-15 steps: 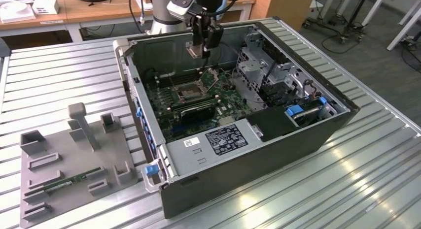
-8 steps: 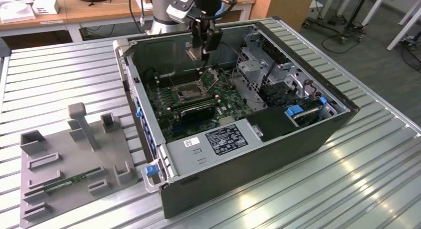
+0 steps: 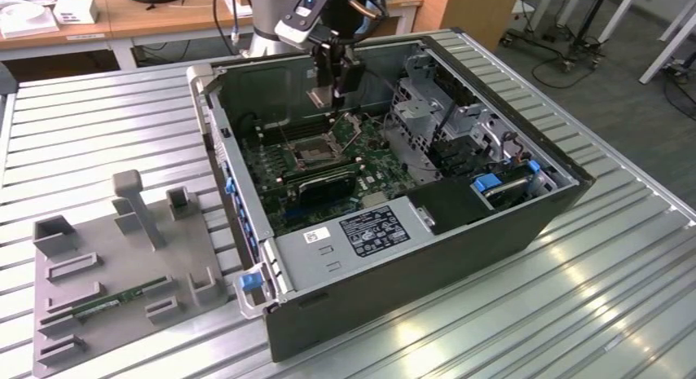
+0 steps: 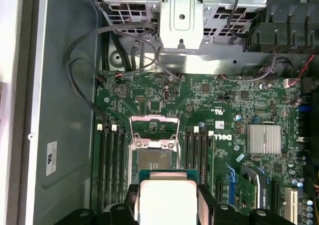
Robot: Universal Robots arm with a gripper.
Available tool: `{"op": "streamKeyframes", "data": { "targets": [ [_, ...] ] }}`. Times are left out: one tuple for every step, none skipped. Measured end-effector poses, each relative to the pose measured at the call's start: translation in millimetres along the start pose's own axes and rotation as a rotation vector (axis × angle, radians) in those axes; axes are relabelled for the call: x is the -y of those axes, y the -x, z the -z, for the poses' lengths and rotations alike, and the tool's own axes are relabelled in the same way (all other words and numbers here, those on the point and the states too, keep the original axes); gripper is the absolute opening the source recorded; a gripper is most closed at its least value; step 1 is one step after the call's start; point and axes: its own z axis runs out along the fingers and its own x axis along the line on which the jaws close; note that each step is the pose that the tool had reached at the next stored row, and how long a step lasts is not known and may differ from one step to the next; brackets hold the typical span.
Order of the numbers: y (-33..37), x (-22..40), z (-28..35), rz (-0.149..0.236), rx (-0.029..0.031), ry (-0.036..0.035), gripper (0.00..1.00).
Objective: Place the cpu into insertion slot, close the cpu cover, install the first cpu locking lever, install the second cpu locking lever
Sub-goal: 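Place the cpu into insertion slot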
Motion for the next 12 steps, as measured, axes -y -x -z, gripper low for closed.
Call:
{"op": "streamKeyframes", "data": {
  "targets": [
    [0.0,0.1,-1.7,0.0,0.0001,0.0,0.55],
    [0.1,0.1,-3.3,0.0,0.0,0.0,0.55],
    [0.1,0.2,-5.0,0.0,0.0001,0.0,0.55],
    [0.1,0.3,-6.7,-0.001,0.0001,0.0,0.55],
    [0.2,0.3,-8.4,-0.001,0.0001,0.0,0.55],
    [0.2,0.4,-10.0,-0.001,0.0001,0.0,0.55],
    [0.2,0.5,-11.7,-0.001,0.0002,-0.0001,0.55],
    [0.3,0.6,-13.4,-0.001,0.0002,-0.0001,0.55],
    [0.3,0.7,-15.4,-0.001,0.0,0.0,0.55],
    [0.3,0.8,-16.9,-0.001,0.0,0.0,0.55],
    [0.4,0.9,-18.6,-0.001,0.0,0.0,0.55],
    [0.4,1.0,-20.2,-0.001,0.0001,0.0,0.55]
  ]
}}
